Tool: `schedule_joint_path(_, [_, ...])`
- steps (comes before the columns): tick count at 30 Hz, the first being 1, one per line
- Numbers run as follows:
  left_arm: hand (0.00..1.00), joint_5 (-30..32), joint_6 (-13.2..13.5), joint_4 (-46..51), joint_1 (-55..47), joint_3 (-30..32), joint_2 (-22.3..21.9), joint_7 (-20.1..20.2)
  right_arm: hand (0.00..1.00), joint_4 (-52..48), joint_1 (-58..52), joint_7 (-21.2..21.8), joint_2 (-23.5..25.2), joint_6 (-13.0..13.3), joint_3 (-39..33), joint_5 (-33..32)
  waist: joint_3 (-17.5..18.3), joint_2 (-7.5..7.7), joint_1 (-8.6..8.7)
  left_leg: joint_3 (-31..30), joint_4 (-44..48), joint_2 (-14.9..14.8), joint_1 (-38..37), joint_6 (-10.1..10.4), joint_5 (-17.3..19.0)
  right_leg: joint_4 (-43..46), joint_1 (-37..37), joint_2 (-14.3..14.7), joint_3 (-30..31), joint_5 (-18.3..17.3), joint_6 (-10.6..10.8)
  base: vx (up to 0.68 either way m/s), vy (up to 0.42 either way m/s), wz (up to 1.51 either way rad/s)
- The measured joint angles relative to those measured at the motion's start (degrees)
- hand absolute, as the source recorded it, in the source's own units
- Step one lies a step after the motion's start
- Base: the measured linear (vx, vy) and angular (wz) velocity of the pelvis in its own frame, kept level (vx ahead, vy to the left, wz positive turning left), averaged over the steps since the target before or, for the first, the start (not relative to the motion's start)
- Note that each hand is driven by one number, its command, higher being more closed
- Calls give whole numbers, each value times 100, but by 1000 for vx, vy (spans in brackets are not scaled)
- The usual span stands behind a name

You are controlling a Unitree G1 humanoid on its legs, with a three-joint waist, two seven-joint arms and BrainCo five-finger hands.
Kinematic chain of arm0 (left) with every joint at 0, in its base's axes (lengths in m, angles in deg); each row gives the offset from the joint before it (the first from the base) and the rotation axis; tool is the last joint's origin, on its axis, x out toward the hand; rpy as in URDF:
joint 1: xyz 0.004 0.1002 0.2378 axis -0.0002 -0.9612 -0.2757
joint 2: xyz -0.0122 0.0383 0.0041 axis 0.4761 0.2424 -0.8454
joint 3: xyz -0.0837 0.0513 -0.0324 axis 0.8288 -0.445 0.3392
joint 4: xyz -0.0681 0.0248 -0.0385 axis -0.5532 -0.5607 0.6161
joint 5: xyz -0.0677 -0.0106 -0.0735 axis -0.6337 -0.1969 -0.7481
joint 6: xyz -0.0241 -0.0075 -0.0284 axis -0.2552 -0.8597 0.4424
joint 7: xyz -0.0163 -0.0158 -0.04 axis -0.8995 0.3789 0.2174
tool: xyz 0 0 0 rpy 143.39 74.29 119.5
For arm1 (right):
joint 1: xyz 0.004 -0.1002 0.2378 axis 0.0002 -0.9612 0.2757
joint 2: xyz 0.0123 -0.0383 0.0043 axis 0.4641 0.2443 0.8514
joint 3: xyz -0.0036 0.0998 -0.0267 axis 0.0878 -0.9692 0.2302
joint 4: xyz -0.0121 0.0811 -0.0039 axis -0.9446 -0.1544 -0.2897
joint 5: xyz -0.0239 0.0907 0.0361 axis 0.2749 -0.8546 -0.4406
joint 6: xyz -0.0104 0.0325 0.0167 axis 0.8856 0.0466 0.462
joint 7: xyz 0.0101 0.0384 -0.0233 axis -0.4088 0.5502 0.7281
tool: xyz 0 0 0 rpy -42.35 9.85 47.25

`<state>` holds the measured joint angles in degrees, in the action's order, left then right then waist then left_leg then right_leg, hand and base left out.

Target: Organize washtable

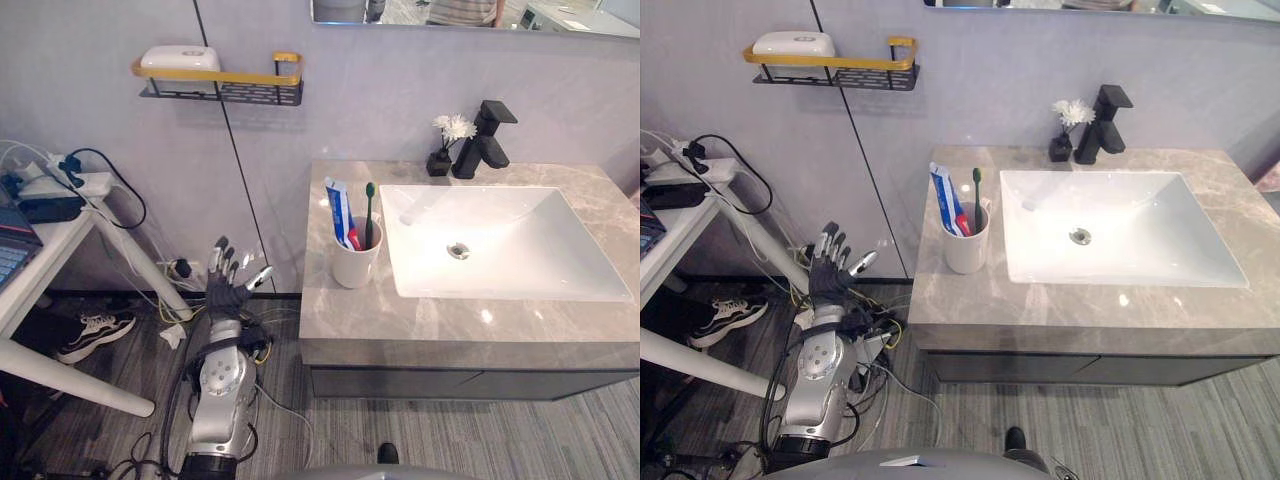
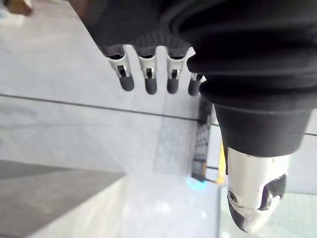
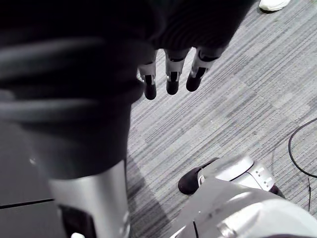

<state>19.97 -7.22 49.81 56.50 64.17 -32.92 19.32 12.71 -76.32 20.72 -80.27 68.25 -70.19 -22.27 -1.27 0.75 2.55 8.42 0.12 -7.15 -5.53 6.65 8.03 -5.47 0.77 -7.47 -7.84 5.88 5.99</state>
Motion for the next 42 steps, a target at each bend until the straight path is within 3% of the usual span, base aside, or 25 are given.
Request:
schedule_joint_path(2, [0, 3, 60, 454, 16, -146, -55, -58, 0, 75, -5, 5, -42, 16, 85, -3, 19, -7, 7, -56, 42, -1, 68, 0, -1, 20, 7, -9, -39, -1, 0, -11, -11, 13])
schedule_joint_path(3, [100, 7, 118, 637, 34, -216, -55, -90, 0, 176, 0, 4, -62, 54, 83, -5, 29, -7, 6, -95, 61, -1, 96, 0, -1, 20, 7, -15, -63, -1, 0, -7, -7, 14])
schedule_joint_path(8, [100, 5, 376, 1446, 108, -532, -63, -160, 0, 229, -35, 0, -71, 112, 78, -11, 99, -12, -2, -102, 117, -1, 136, -2, 4, 22, 6, -20, -63, -1, 1, -3, -1, 3])
schedule_joint_path(16, [100, -203, 592, 1931, 513, -1143, -61, -9, 0, 249, -76, 0, -80, 122, 80, -230, 172, -37, -1, -129, 222, 1, 232, -16, 35, 23, 35, -29, -64, -1, 5, -6, 0, 1])
schedule_joint_path(29, [100, -973, 602, 1906, 603, -2102, -30, 590, 0, 442, -59, 5, -137, 169, 85, -239, 194, -59, 1, -152, 329, 1, 307, -25, 98, 23, 57, -36, -70, -7, 12, 0, 0, 0])
schedule_joint_path(33, [100, -1245, 535, 1266, 737, -2515, 130, 889, 0, 426, -58, 7, -159, 202, 98, -240, 222, -93, 9, -166, 318, 1, 267, -25, 98, 22, 15, -37, -103, -8, 14, 0, 0, 0])
schedule_joint_path(42, [100, -1242, 182, -180, 737, -3231, 284, 1299, 0, 398, -55, 5, -170, 201, 107, -250, 234, -103, 34, -171, 252, 2, 224, -18, 91, 1, 12, -38, -128, -12, 16, 0, 0, 0])
